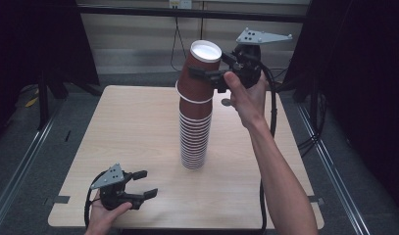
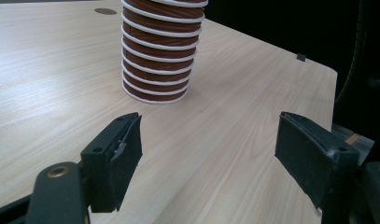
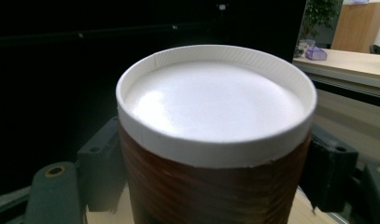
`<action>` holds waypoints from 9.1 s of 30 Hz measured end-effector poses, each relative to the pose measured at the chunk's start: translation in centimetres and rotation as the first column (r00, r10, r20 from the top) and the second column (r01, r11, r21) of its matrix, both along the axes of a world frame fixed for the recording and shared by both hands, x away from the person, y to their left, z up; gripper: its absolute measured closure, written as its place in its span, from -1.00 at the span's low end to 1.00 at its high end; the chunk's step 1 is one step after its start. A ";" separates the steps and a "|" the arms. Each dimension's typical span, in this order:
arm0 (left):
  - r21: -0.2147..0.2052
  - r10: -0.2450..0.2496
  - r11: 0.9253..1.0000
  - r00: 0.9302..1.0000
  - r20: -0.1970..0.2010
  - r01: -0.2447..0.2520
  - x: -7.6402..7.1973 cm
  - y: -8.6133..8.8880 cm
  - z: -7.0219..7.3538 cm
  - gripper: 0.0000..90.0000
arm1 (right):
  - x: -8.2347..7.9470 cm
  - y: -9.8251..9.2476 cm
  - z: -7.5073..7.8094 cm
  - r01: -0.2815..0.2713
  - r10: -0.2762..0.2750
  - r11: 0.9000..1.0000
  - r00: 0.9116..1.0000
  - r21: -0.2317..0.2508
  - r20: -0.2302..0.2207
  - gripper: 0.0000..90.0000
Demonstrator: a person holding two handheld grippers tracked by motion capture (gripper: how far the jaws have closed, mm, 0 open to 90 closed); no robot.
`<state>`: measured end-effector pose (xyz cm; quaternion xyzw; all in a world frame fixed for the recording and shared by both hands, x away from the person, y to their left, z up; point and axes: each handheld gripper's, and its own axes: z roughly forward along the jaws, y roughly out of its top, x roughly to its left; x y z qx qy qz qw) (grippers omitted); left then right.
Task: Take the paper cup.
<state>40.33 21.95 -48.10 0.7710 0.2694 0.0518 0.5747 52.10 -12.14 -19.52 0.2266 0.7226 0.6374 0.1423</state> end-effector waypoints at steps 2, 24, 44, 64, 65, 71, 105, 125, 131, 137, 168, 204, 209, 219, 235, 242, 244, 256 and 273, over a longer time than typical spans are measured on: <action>-0.003 0.000 1.000 1.000 -0.001 0.000 0.0 0.0 0.0 -0.49 | 0.1 -0.3 0.0 -0.003 0.003 1.000 1.000 0.024 0.000 -0.52; 0.002 -0.003 1.000 1.000 -0.001 0.003 0.1 0.0 -0.1 -0.50 | -1.1 -1.7 1.4 -0.014 0.007 0.991 0.998 0.130 0.057 -0.52; 0.016 -0.014 1.000 1.000 -0.004 0.014 0.1 -0.3 -0.2 -0.51 | -2.8 -5.4 1.6 0.043 -0.053 0.986 0.997 0.163 0.060 -0.52; 0.033 -0.009 0.999 1.000 0.013 0.008 0.1 -0.5 -0.1 -0.54 | -4.5 -8.9 0.6 0.111 -0.119 0.986 0.991 0.123 0.057 -0.51; 0.035 -0.005 0.999 1.000 0.017 0.005 0.1 -0.5 -0.1 -0.56 | -4.6 -9.0 0.3 0.114 -0.121 0.986 0.991 0.119 0.057 -0.51; 0.023 -0.007 1.000 1.000 0.016 0.006 0.0 -0.4 0.0 -0.63 | -4.9 -10.0 -1.5 0.130 -0.133 0.986 0.991 0.103 0.030 -0.51; 0.071 -0.033 0.997 0.999 0.029 0.031 0.5 -2.4 1.5 -0.64 | -6.1 -8.5 -11.6 0.047 -0.047 0.999 0.993 -0.002 -0.106 -0.52; 0.081 -0.100 0.992 0.992 0.081 0.094 2.3 -5.3 3.9 -0.63 | -7.7 -6.6 -16.2 -0.029 0.024 0.999 0.987 -0.026 -0.161 -0.52; 0.084 -0.124 0.990 0.988 0.087 0.117 2.7 -6.6 4.1 -0.64 | -7.9 -6.0 -17.4 -0.046 0.038 0.998 0.984 -0.038 -0.174 -0.52; 0.055 -0.139 0.989 0.985 0.099 0.134 2.6 -7.5 4.4 -0.64 | -8.3 -5.7 -18.5 -0.065 0.057 0.997 0.981 -0.039 -0.186 -0.52; 0.034 -0.250 0.968 0.965 0.081 0.248 1.5 -10.2 3.5 -0.66 | -9.3 -1.7 -21.0 -0.191 0.183 0.982 0.959 -0.013 -0.216 -0.51; 0.014 -0.259 0.966 0.963 0.074 0.259 1.4 -11.3 3.3 -0.72 | -9.9 0.2 -21.6 -0.222 0.224 0.975 0.953 0.032 -0.206 -0.53; 0.026 -0.267 0.964 0.960 0.081 0.265 1.5 -11.1 3.5 -0.70 | -9.9 0.2 -21.7 -0.225 0.228 0.974 0.954 0.039 -0.197 -0.55; 0.056 -0.285 0.958 0.956 0.064 0.282 1.6 -10.7 3.6 -0.68 | -9.9 0.2 -21.5 -0.210 0.211 0.977 0.954 0.025 -0.214 -0.72; 0.164 -0.270 0.951 0.963 0.017 0.263 2.2 -9.3 4.3 -0.67 | -10.0 -1.6 -21.6 -0.248 0.233 0.969 0.934 -0.020 -0.272 -0.71; 0.237 -0.307 0.923 0.951 -0.023 0.304 2.2 -9.7 4.4 -0.67 | -10.0 -2.5 -21.7 -0.247 0.217 0.966 0.934 -0.073 -0.284 -0.70; 0.257 -0.316 0.915 0.949 -0.026 0.311 2.3 -9.8 4.7 -0.67 | -10.1 -2.7 -21.6 -0.247 0.215 0.966 0.934 -0.080 -0.287 -0.70; 0.411 -0.336 0.856 0.942 -0.017 0.313 2.9 -10.9 5.6 -0.67 | -10.1 -4.0 -21.3 -0.225 0.152 0.948 0.942 -0.226 -0.300 -0.57; 0.550 -0.361 0.769 0.931 -0.047 0.326 3.3 -12.1 5.6 -0.67 | -9.4 -3.8 -22.1 -0.293 0.138 0.890 0.904 -0.349 -0.405 -0.71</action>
